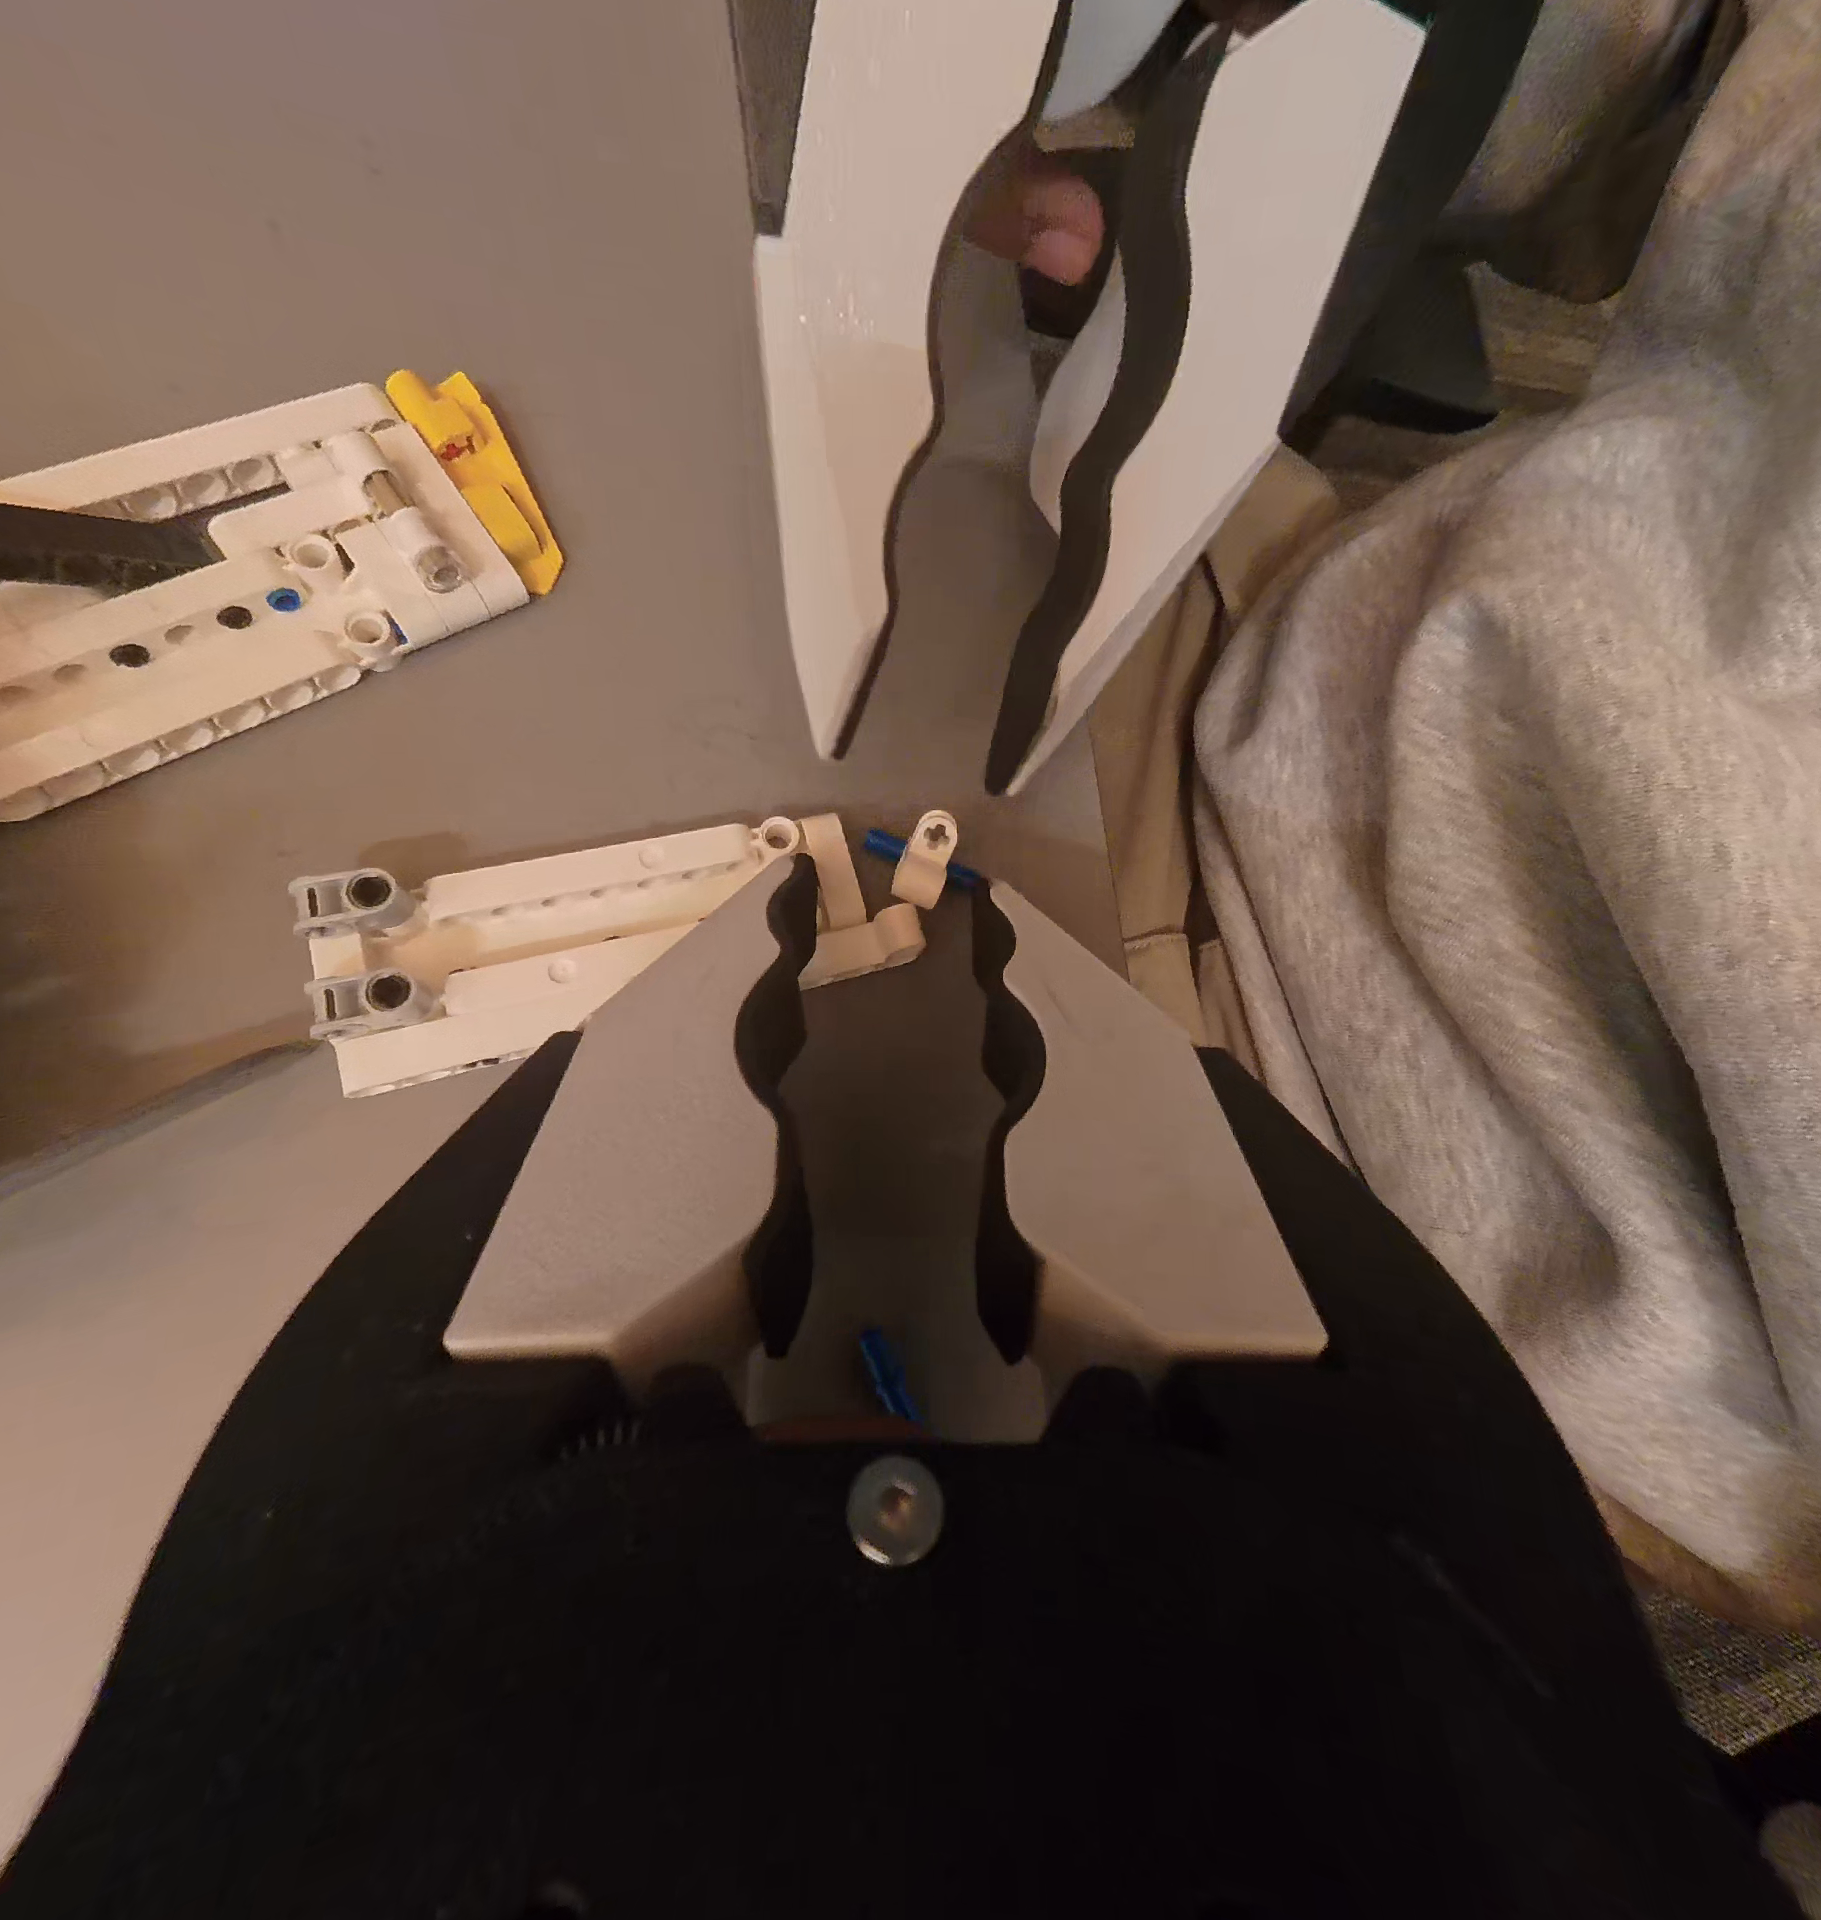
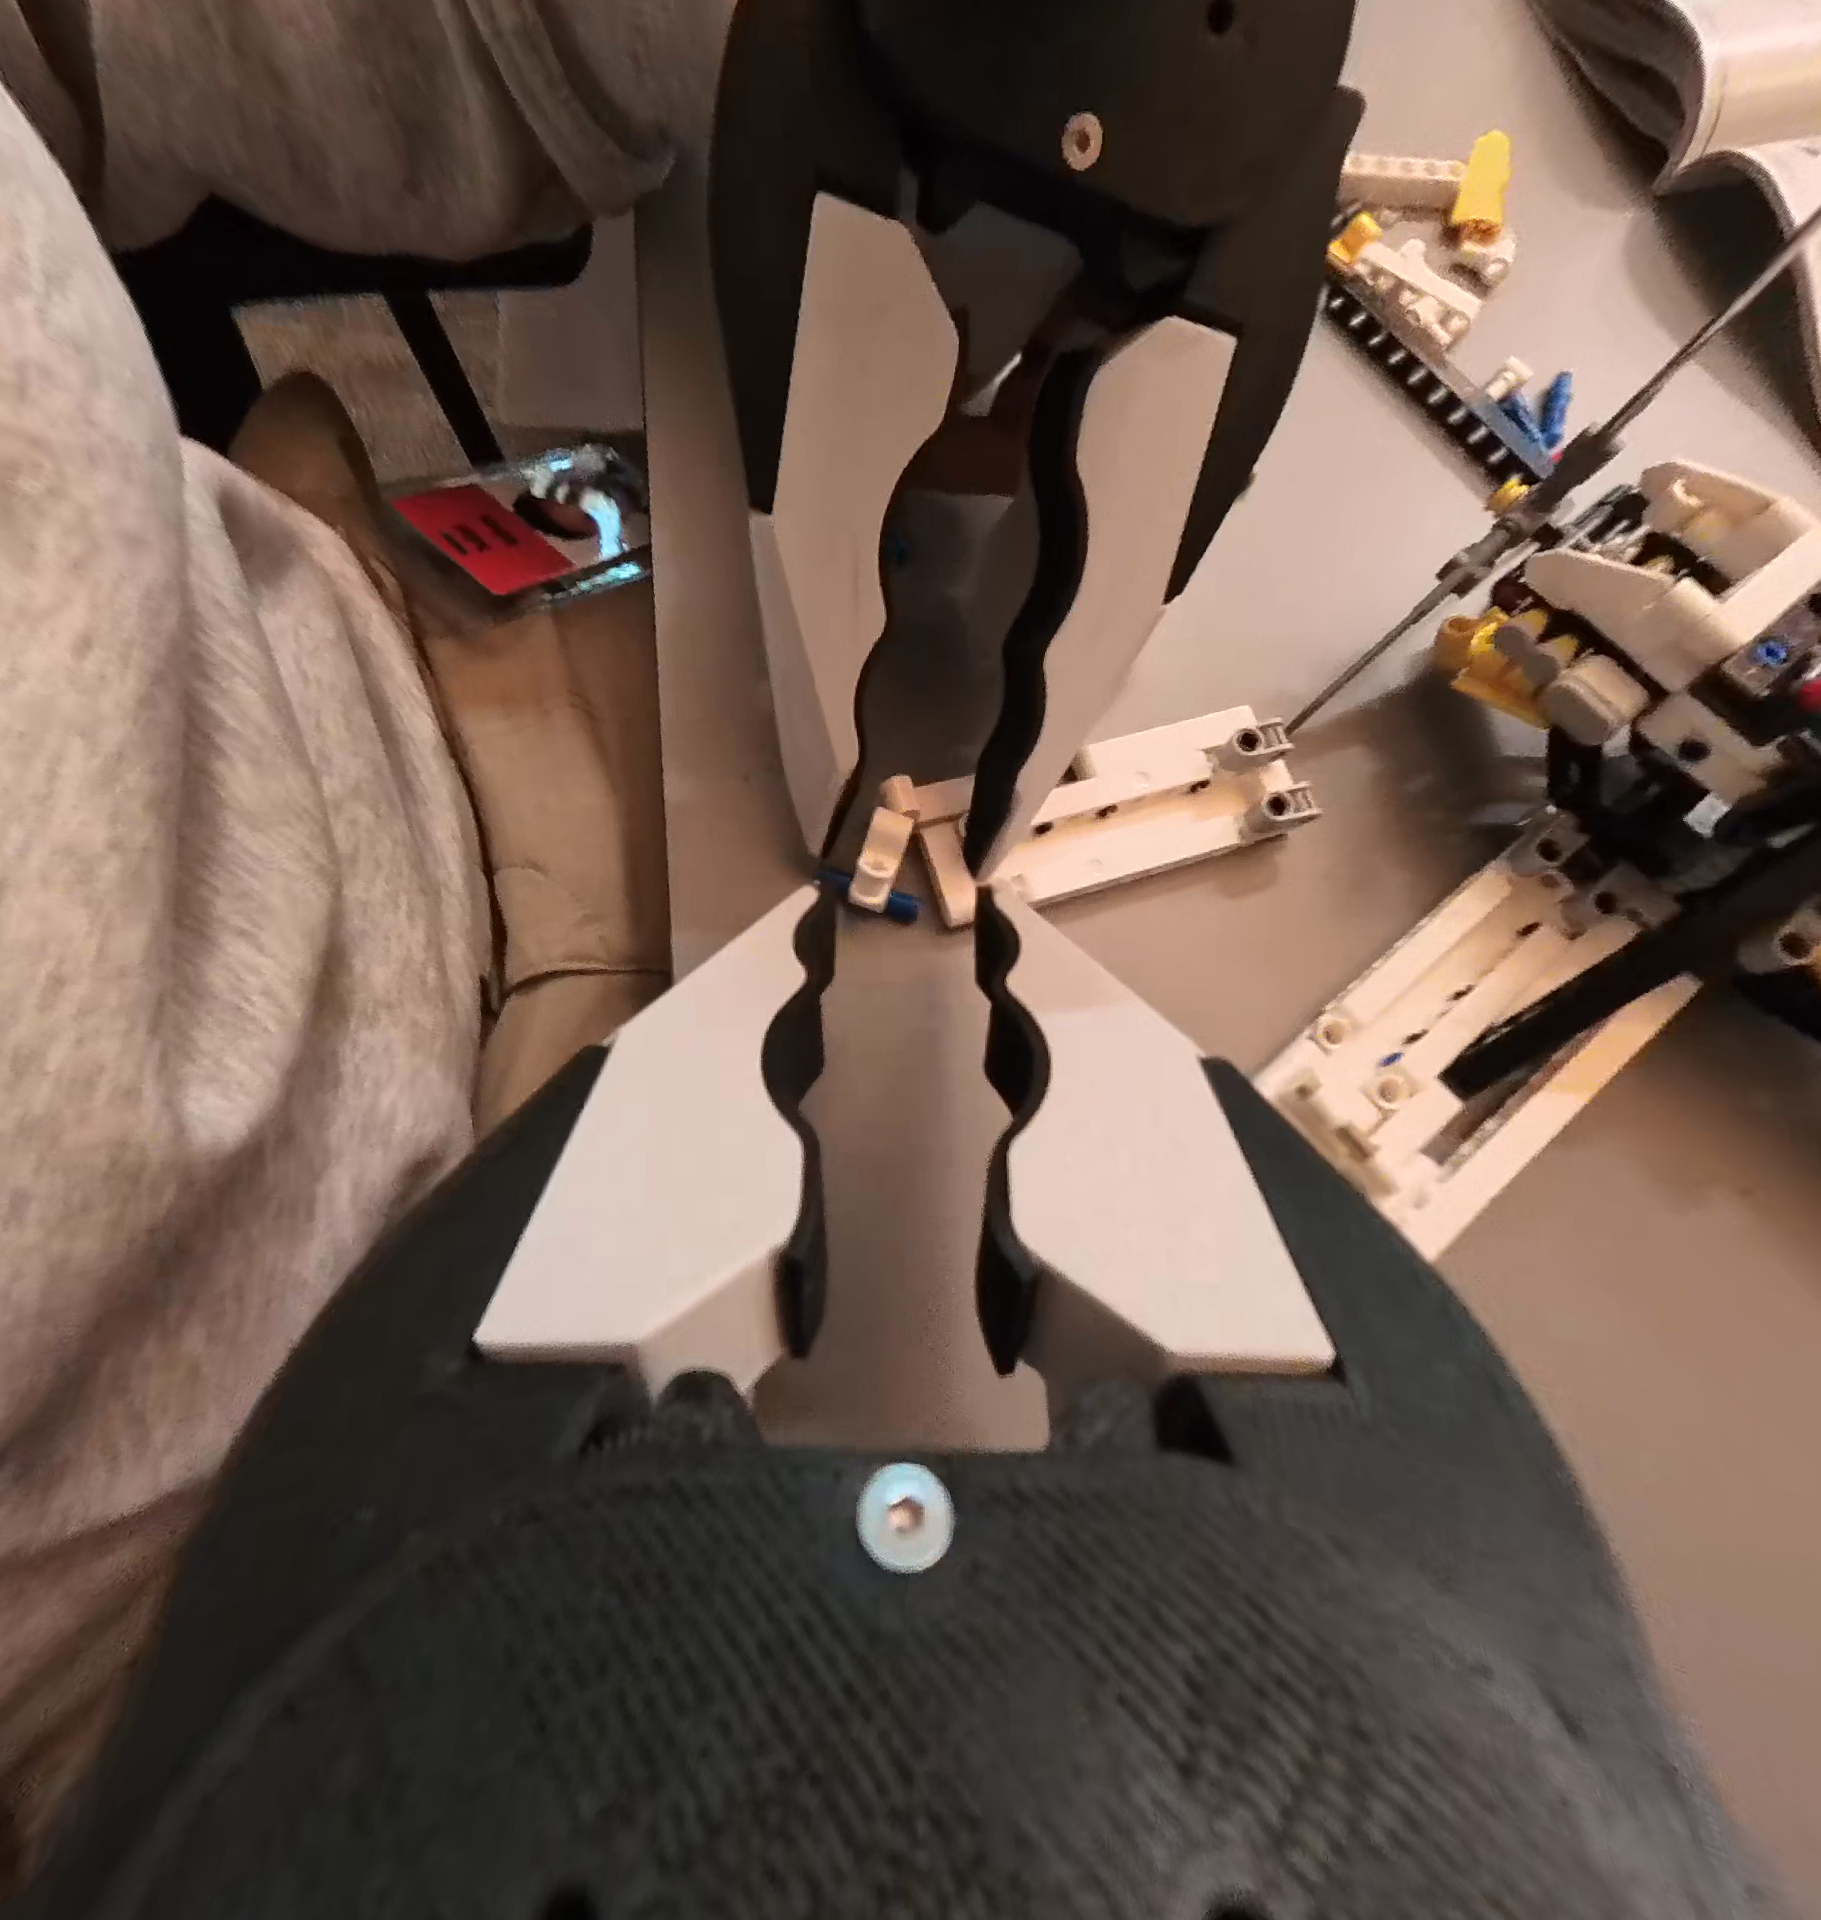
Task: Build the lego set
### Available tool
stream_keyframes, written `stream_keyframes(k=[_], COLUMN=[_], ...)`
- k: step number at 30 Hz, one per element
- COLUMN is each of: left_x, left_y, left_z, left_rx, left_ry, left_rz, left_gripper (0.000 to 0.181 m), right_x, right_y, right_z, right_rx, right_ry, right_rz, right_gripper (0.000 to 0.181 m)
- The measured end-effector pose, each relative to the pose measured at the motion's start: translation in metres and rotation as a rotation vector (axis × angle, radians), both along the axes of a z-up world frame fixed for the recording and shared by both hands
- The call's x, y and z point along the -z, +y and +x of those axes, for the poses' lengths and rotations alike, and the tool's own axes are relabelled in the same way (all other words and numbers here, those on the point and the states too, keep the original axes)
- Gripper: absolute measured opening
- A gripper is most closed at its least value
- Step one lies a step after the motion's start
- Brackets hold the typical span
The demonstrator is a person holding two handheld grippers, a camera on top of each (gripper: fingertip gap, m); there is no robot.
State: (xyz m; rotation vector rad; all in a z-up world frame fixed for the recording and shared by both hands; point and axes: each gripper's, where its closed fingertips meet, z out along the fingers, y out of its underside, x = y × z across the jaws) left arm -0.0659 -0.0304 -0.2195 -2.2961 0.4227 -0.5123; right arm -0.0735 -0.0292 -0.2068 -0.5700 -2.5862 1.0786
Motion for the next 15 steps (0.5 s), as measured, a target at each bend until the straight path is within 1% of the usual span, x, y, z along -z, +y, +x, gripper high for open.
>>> stream_keyframes(k=[2,5,7,8,12,13,15], left_x=[0.000,0.000,0.000,0.000,0.000,0.000,0.000], left_y=[0.000,0.000,0.000,0.000,0.000,0.000,0.000], left_z=[0.000,0.000,0.000,0.000,0.000,0.000,0.000], left_rx=[0.000,0.000,0.001,0.000,0.000,0.000,0.001], left_ry=[-0.002,-0.003,-0.003,-0.002,0.000,-0.001,-0.004], left_rz=[-0.001,-0.002,-0.002,-0.002,-0.001,-0.002,-0.003], left_gripper=[0.029,0.028,0.028,0.028,0.028,0.027,0.027], right_x=[0.002,0.011,0.015,0.015,0.006,0.004,0.008], right_y=[-0.004,-0.008,-0.009,-0.009,0.000,0.001,0.003], right_z=[0.002,0.001,0.001,0.001,0.004,0.008,0.017], right_rx=[0.032,0.083,0.089,0.085,0.040,0.006,-0.075], right_ry=[-0.017,-0.027,-0.027,-0.028,-0.002,-0.005,-0.041], right_rz=[-0.035,-0.039,-0.040,-0.037,0.010,0.033,0.113], right_gripper=[0.023,0.020,0.008,0.005,0.005,0.005,0.006])
